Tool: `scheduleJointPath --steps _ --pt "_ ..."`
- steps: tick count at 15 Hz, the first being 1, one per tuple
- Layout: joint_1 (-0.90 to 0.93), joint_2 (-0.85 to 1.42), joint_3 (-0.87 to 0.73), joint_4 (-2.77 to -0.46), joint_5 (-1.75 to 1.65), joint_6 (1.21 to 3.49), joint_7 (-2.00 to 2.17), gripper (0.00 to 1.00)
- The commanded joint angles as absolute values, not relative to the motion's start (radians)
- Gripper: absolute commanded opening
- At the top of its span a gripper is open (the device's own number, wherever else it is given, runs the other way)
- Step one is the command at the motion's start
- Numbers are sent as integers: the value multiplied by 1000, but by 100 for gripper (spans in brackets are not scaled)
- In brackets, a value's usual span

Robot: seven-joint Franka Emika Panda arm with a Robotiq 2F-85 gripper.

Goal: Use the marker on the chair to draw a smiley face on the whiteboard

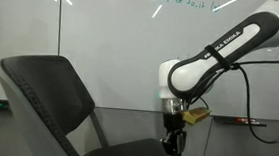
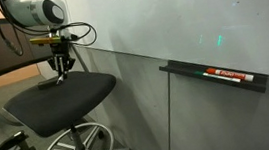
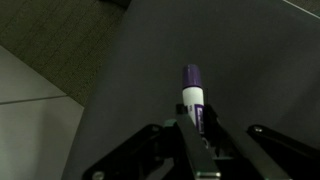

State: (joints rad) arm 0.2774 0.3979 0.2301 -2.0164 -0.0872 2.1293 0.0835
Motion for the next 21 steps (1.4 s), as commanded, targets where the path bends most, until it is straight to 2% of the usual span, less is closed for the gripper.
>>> scheduleJointPath --steps 1,15,16,17,18,21 --pt "296 452 228 -2012 -85 2201 76 6" --pt "338 528 228 -1973 -96 2265 64 5" --pt "341 527 228 -1971 -99 2256 61 19" --pt "343 526 228 -1970 -103 2251 59 45" --pt "346 525 227 -1970 -107 2248 57 46" --pt "356 523 222 -1973 -122 2240 59 69"
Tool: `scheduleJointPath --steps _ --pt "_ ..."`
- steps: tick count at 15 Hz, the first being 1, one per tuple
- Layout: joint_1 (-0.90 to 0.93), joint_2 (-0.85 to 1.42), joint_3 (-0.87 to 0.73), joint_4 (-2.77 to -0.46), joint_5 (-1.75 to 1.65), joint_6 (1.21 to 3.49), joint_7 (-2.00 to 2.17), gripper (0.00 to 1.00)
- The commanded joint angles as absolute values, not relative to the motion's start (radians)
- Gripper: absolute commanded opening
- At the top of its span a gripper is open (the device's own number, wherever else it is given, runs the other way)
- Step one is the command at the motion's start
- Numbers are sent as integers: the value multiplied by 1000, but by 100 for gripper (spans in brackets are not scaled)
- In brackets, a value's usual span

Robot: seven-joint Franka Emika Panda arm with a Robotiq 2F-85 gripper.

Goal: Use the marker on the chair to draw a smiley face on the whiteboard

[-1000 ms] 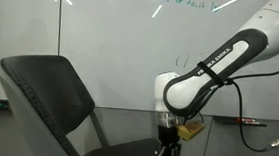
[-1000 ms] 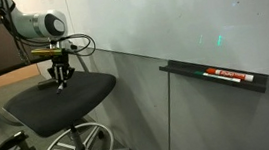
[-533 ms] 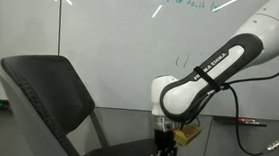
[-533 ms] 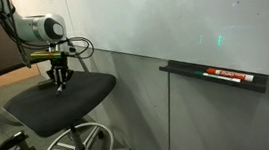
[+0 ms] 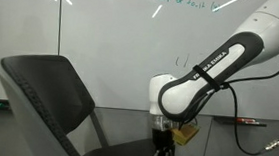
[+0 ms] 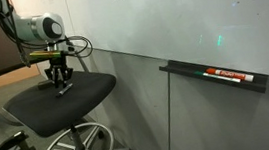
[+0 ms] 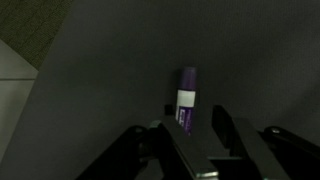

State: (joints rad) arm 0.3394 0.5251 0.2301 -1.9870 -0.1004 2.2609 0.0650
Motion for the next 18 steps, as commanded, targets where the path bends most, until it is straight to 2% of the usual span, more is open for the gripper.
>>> scheduleJointPath --steps 1,3,4,18 --pt "346 525 226 -1985 -101 2258 62 51" --pt "348 525 226 -1985 -106 2257 62 66" --pt "348 525 226 -1985 -107 2257 62 69" --pt "349 525 226 -1985 -108 2256 62 69"
